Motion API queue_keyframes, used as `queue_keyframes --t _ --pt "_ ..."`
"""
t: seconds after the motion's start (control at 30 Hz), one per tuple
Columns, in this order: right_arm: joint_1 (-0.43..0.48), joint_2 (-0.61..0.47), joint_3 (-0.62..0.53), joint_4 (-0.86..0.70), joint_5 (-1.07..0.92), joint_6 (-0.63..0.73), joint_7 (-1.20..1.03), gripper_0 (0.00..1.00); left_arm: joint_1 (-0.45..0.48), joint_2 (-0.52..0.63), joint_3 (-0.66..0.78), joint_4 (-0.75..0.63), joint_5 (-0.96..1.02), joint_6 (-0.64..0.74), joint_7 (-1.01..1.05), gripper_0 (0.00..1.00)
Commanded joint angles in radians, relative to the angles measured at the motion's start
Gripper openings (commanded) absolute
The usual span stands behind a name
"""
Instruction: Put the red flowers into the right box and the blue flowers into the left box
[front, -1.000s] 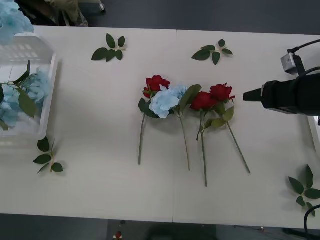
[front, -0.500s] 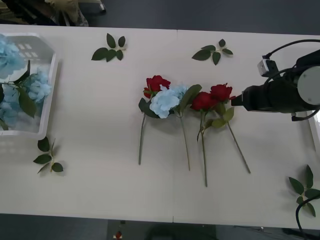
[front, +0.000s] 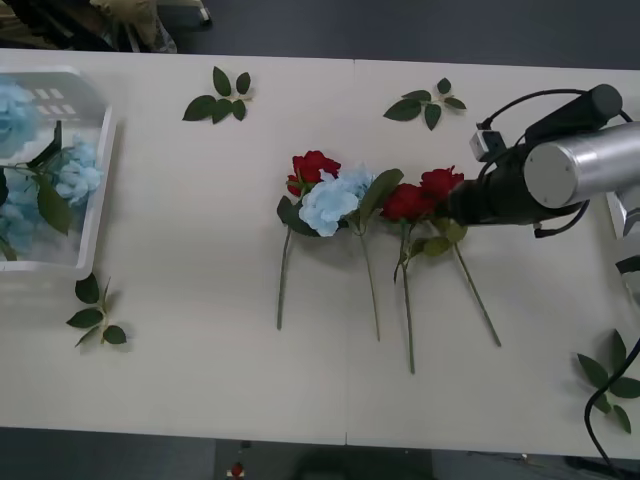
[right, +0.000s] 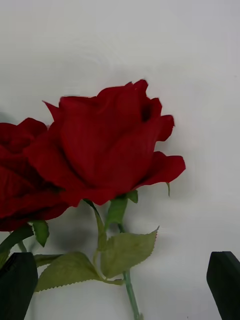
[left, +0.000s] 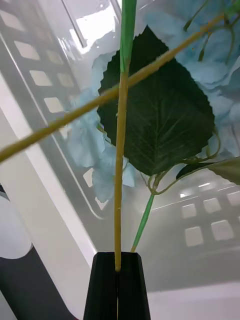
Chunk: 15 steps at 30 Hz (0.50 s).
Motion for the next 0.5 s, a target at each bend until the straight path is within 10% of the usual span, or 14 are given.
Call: queue_keyframes --t 0.03,0.23,0.37,0.5 --pt "-0.030 -0.037 0.042 0.016 0.026 -0.032 -0.042 1.00 -0.014 -0.018 -0.011 0.013 -0.025 -0.065 0.003 0.01" --pt "-0.028 -0.033 0.091 0.021 0.064 -0.053 -0.046 1.00 -0.014 -0.036 -0.039 0.013 -0.053 -0.067 0.003 0.04" --pt "-0.030 -0.017 0.091 0.034 0.069 -0.056 -0.037 1.00 -0.014 -0.036 -0.074 0.014 -0.059 -0.096 0.003 0.55" --pt "-0.031 -0.014 0.116 0.048 0.069 -0.081 -0.034 1.00 -0.014 -0.036 -0.073 0.014 -0.056 -0.096 0.002 0.78"
